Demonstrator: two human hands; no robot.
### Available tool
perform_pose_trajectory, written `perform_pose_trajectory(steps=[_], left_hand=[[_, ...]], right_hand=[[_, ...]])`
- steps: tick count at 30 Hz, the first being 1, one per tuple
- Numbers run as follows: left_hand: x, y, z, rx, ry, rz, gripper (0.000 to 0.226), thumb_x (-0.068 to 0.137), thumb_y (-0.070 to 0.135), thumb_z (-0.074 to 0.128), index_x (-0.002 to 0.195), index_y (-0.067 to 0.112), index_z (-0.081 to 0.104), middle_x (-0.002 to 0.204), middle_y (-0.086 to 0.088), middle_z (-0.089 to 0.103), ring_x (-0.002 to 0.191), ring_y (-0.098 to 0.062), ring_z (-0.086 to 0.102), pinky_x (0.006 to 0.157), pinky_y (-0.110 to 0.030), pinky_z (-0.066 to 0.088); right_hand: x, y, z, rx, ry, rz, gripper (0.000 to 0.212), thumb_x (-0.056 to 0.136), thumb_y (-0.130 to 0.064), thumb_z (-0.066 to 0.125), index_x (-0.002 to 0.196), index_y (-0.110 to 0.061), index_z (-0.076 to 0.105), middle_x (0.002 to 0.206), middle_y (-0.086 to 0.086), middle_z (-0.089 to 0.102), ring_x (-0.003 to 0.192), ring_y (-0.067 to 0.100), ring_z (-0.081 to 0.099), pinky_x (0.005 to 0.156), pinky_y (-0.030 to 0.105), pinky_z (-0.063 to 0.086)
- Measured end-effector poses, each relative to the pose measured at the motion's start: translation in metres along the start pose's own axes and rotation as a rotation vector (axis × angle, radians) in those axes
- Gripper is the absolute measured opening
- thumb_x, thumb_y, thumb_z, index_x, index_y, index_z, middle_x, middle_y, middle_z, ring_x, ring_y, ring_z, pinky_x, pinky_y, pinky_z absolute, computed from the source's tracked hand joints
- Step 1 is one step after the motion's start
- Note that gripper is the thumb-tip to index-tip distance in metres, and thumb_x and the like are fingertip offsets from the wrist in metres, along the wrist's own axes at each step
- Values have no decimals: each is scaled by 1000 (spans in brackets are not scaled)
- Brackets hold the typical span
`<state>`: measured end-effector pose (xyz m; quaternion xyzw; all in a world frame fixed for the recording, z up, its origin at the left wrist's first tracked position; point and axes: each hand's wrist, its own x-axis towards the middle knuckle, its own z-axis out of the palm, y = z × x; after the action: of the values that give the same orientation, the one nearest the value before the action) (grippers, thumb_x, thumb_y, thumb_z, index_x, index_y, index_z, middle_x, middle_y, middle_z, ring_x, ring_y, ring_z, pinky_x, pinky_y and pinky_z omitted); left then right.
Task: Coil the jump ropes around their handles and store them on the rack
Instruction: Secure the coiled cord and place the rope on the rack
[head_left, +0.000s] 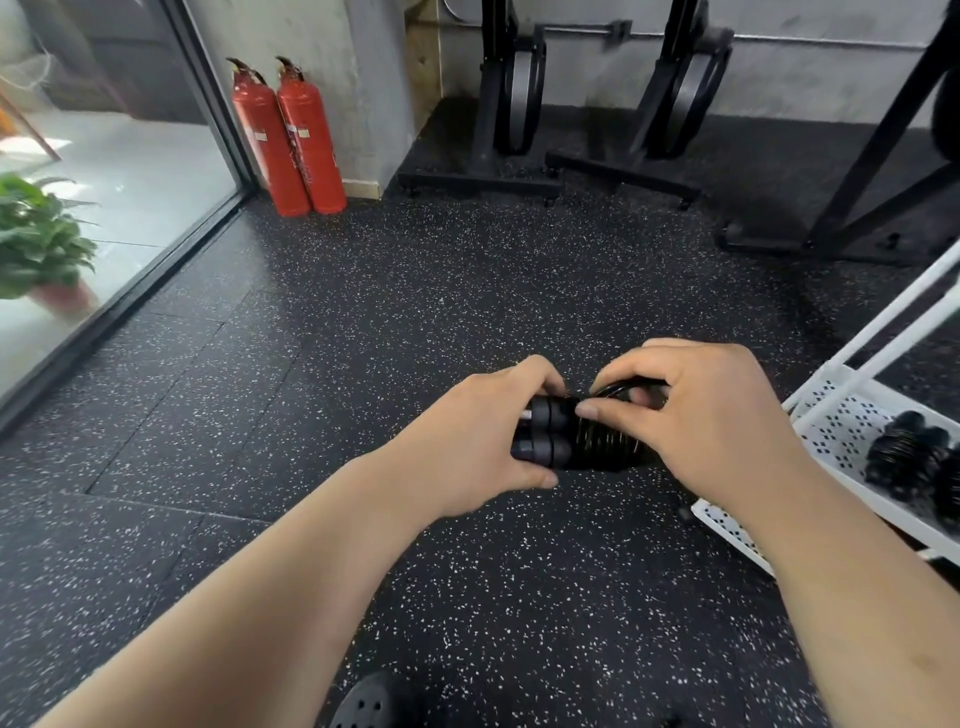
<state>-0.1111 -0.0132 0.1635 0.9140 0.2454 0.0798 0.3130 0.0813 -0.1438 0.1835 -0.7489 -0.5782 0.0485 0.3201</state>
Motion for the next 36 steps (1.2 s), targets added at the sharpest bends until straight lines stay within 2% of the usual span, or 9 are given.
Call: perform_pose_trajectory(steps=[11,15,17,20,24,28,31,34,36], left_hand=[[-3,3,-17,-361,-58,46,53,77,29,97,122,36,69,111,16,75,104,-4,71,93,-25,56],[-4,1,-16,-556,-22,3,62,82,23,93,133,34,59,118,5,75,110,-16,73,102,-45,58],[-3,0,-14,-622,25,-37,56,83,23,92,128,31,60,116,5,75,109,-14,73,101,-40,58],[0,1,-12,-755,120,-57,39,85,26,88,121,26,70,114,2,77,107,-13,71,98,-36,56],[2,0,-12,-843,118,-55,28,94,28,73,121,23,74,118,-10,75,107,-22,67,98,-55,56],[2,-1,-10,-980,36,-76,34,96,25,63,126,11,70,123,-26,68,107,-30,60,90,-61,50],[-1,2,-10,-1152,-13,-84,41,98,13,57,137,4,62,126,-20,65,112,-32,60,98,-62,51],[-1,3,-10,-1270,-118,-60,43,102,9,55,143,-5,54,131,-25,60,118,-38,52,111,-78,33],[-2,3,-10,-1346,-172,-49,44,106,9,54,144,-11,48,132,-26,56,120,-39,45,111,-76,28]], right_hand=[[5,9,-3,273,-115,131,22,72,-57,87,89,-46,80,83,-10,76,80,14,70,83,46,60],[8,5,-6,408,-95,131,21,78,-52,82,92,-37,82,92,-9,80,89,14,74,92,48,59],[9,5,-7,460,-65,135,19,81,-49,81,94,-35,83,95,-8,80,93,14,75,95,49,58],[9,3,-5,499,-18,137,22,80,-52,80,93,-34,82,93,-6,80,91,18,74,92,47,59],[10,0,-1,491,-29,116,21,80,-47,81,90,-29,82,87,-5,78,85,25,72,82,39,59],[10,-2,-1,557,-70,114,16,82,-43,81,86,-28,81,87,-6,79,80,11,72,75,21,54],[9,-6,-3,679,-126,143,21,88,-42,77,85,-22,79,79,-4,75,72,9,67,68,20,52],[8,-5,-5,774,-157,209,31,96,-37,69,80,-10,69,68,-5,65,59,7,58,57,17,48],[10,-5,-3,809,-200,235,37,100,-39,64,79,-9,64,70,-4,63,60,8,58,57,20,50]])
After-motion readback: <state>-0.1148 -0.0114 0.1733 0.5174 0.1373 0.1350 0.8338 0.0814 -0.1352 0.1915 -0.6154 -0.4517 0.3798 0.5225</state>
